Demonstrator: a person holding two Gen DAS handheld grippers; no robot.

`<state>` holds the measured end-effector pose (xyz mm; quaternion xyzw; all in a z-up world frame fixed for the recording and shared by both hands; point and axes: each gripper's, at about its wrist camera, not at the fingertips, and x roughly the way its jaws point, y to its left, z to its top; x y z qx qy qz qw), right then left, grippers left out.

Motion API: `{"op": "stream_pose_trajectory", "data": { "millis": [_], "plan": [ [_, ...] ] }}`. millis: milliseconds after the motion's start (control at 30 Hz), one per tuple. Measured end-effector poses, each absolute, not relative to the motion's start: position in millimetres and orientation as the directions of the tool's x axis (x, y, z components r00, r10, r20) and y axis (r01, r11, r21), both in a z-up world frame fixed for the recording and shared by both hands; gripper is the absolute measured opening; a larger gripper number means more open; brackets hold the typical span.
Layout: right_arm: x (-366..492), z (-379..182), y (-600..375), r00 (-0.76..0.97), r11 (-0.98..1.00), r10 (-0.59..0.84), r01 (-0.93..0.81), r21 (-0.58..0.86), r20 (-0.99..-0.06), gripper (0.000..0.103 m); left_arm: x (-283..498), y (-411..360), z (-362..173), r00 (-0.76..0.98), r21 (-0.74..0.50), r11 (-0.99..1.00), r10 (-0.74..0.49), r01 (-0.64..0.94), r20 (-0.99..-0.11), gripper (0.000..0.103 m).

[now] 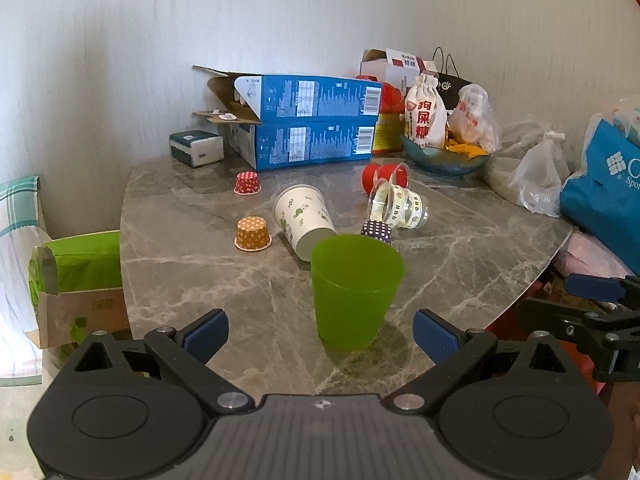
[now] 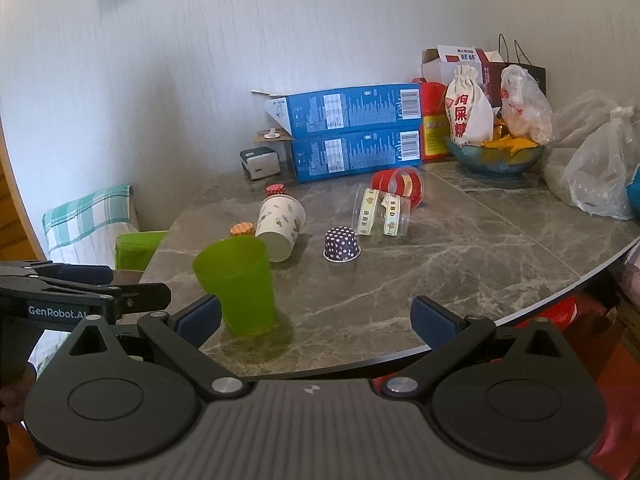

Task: Flip cup upright

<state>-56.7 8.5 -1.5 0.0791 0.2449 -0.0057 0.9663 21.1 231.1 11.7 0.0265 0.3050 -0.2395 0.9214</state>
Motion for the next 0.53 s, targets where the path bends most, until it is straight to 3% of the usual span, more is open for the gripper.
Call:
{"op": "stream_pose_trajectory", "data": {
  "millis": [533],
  "plan": [
    [-47.9, -5.7, 13.5, 0.870, 0.989, 0.034, 0.042, 0.143, -0.492, 0.102, 25.2, 237.3, 8.4, 0.712, -0.102, 0.884, -0.432, 0.457, -0.554, 0.100]
  ]
}}
